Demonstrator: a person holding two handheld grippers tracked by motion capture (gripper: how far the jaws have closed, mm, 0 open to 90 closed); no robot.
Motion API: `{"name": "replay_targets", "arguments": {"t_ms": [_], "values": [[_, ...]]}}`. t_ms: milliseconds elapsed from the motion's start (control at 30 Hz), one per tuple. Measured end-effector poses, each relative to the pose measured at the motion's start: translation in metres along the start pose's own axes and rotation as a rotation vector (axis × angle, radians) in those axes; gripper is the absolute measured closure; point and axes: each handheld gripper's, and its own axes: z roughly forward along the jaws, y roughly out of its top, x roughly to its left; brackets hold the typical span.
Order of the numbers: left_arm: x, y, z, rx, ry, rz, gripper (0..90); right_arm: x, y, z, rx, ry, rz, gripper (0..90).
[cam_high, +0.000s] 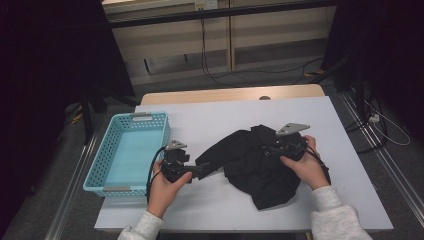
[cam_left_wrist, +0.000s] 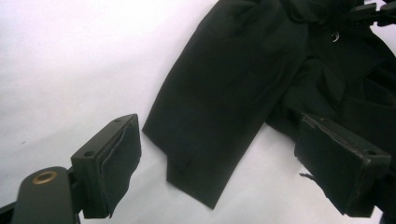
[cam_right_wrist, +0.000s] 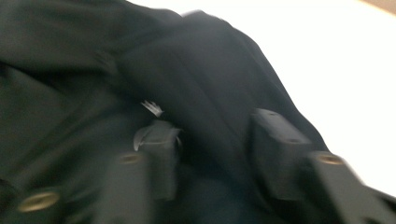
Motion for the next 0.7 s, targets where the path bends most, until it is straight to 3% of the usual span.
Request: {"name": "replay_targets", "arguments": {"t_ms": [133, 300, 400, 533, 567, 600, 633, 667, 700], "values": [[-0.001, 0.001, 0.001, 0.005, -0.006, 0.01, 14.6, 0.016, 0.008, -0.001, -0.026, 0.082, -0.056, 39.9], [0.0, 0.001, 0.001, 0.003, -0.001, 0.008, 14.6, 0.035, 0.012, 0.002, -0.046, 0.251, -0.108, 40.2], [0.0, 0.001, 0.0, 0.002, -0.004, 0.007, 14.6, 0.046, 0.011, 0.008, 0.002, 0.317, -0.155, 39.5], [0.0, 0.0, 0.0, -0.001, -0.003, 0.003, 14.6, 0.053, 0.004, 0.019, 0.092, 0.328, -0.208, 37.2], [0.0, 0.0, 0.001, 0.001, -0.003, 0.007, 14.6, 0.054, 0.002, 0.021, 0.106, 0.324, -0.217, 40.8], [0.0, 0.0, 0.001, 0.006, -0.003, 0.006, 14.6, 0.054, 0.001, 0.022, 0.103, 0.324, -0.206, 50.4], [0.0, 0.0, 0.001, 0.005, -0.004, 0.007, 14.6, 0.053, 0.001, 0.021, 0.102, 0.323, -0.204, 69.5], [-0.001, 0.0, 0.002, 0.007, -0.007, 0.006, 14.6, 0.051, 0.002, 0.021, 0.114, 0.295, -0.224, 74.7], [-0.001, -0.001, 0.003, 0.008, -0.01, 0.004, 14.6, 0.05, 0.002, 0.021, 0.114, 0.282, -0.202, 80.1]]}}
